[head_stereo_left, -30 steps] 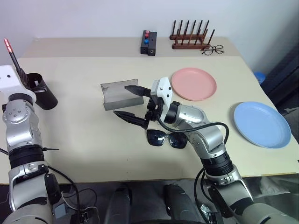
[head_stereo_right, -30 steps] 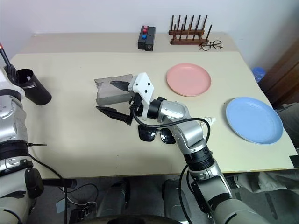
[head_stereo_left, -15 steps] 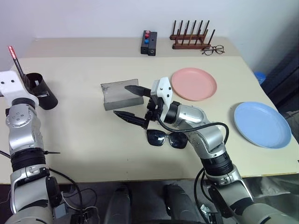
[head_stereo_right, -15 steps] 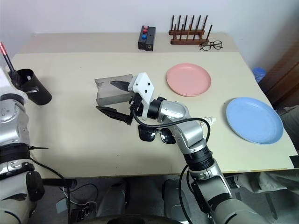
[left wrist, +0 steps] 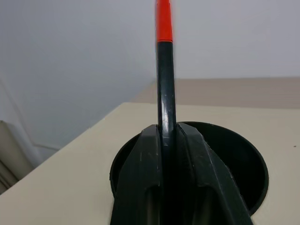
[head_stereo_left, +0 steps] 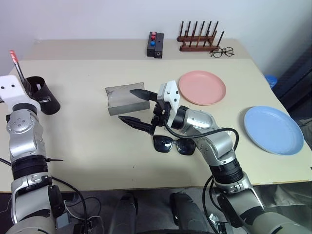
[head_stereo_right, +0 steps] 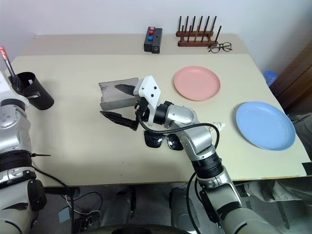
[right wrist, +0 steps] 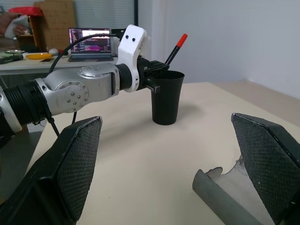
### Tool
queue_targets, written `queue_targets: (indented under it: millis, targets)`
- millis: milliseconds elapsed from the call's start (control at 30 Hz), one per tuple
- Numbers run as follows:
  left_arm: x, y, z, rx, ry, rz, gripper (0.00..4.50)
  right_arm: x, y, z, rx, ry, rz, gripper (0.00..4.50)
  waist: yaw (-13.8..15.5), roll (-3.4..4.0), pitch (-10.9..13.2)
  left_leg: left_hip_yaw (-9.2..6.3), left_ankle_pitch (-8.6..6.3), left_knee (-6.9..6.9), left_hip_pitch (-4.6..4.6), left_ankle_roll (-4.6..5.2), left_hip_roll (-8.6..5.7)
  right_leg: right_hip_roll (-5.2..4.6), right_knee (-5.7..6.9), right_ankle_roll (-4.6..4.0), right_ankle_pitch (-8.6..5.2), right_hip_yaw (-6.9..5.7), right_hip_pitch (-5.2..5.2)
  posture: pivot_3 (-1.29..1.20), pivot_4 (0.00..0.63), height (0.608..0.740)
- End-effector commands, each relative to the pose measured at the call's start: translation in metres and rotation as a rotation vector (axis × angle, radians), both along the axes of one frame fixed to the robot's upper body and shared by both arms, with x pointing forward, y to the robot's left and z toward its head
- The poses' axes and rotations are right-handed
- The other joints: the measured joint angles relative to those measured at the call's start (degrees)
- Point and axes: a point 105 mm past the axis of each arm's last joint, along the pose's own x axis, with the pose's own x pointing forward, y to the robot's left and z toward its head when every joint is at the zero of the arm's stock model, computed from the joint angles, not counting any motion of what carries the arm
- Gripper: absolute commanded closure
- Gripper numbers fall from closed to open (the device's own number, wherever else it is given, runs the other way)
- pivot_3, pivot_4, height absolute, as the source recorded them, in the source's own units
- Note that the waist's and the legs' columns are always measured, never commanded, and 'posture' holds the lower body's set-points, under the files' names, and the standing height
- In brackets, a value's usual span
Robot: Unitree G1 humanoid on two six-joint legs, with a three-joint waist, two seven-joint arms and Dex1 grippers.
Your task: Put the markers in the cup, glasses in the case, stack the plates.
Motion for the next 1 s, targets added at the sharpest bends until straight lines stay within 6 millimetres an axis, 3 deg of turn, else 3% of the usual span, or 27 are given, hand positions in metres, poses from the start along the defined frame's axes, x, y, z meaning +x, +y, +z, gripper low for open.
queue_targets:
  millis: [33, 133, 500, 1000]
  targets:
    - [-0.005, 0.002, 0.010, 0.016, -0.034, 0.015, 2.17, -0.004, 0.001, 0.013, 0.031, -0.052, 0.013, 0.00, 0.01, 0.00, 0.00, 0.00, 0.00, 0.00, 0.00, 0.00, 0.00, 0.00, 0.00, 0.00, 0.00, 0.00, 0.00, 0.00, 0.150, 0.740]
    - [-0.006, 0.003, 0.011, 0.023, -0.033, 0.024, 0.75, -0.004, 0.001, 0.013, 0.031, -0.052, 0.015, 0.00, -0.01, 0.00, 0.00, 0.00, 0.00, 0.00, 0.00, 0.00, 0.00, 0.00, 0.00, 0.00, 0.00, 0.00, 0.00, 0.00, 0.150, 0.740]
    - [-0.006, 0.007, 0.018, 0.028, -0.048, 0.034, 0.75, -0.005, 0.002, 0.014, 0.035, -0.056, 0.020, 0.00, -0.01, 0.00, 0.00, 0.00, 0.00, 0.00, 0.00, 0.00, 0.00, 0.00, 0.00, 0.00, 0.00, 0.00, 0.00, 0.00, 0.150, 0.740]
    - [0.000, 0.009, 0.045, 0.039, -0.112, 0.026, 0.75, -0.004, 0.002, 0.015, 0.038, -0.055, 0.018, 0.00, -0.01, 0.00, 0.00, 0.00, 0.00, -0.02, 0.00, 0.00, 0.00, 0.00, -0.01, 0.00, 0.00, -0.01, -0.01, 0.00, 0.150, 0.740]
